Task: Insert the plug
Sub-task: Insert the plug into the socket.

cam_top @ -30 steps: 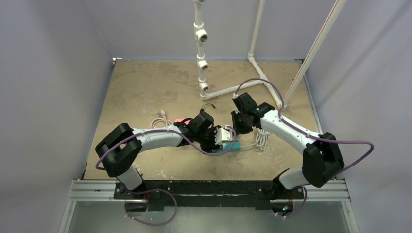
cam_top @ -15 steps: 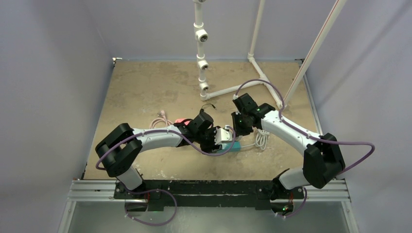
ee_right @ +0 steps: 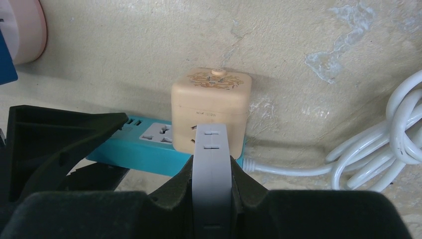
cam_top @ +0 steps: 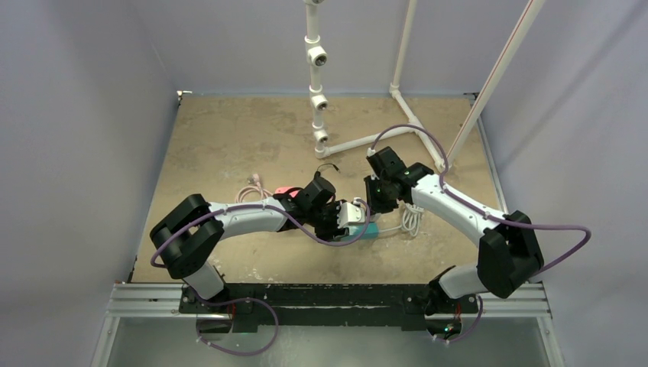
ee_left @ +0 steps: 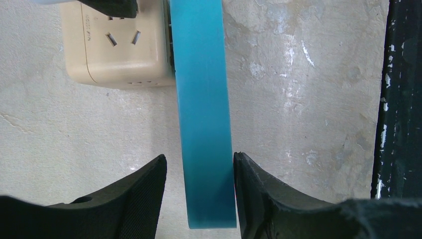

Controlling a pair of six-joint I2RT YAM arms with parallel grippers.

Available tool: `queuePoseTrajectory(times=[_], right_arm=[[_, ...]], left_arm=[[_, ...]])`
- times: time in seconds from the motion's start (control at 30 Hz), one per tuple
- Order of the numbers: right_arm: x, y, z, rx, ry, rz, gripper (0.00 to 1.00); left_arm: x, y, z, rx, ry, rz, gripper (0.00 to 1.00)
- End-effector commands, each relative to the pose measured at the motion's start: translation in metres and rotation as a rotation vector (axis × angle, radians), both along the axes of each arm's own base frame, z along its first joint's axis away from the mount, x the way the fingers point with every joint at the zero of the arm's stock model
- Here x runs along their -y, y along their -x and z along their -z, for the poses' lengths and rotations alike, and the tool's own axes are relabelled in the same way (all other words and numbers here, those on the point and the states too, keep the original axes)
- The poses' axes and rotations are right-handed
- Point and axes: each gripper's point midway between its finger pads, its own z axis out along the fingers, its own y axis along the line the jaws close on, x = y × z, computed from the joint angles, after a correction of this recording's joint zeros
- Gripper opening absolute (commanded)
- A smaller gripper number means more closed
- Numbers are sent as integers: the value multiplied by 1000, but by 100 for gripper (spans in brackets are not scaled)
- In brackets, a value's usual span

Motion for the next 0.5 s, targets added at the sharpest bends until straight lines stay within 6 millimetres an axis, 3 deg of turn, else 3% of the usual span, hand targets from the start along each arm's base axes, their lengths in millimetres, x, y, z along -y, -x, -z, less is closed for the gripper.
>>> queuePoseTrajectory(times=[0.0,0.47], right_arm=[[-4,-7,-15,59,-33,17,0],[-2,-4,-4,39,-16,12,0]], left_arm=[[6,1,-9,-5,50,3,50],[7,2,-11,-10,54,3,48]])
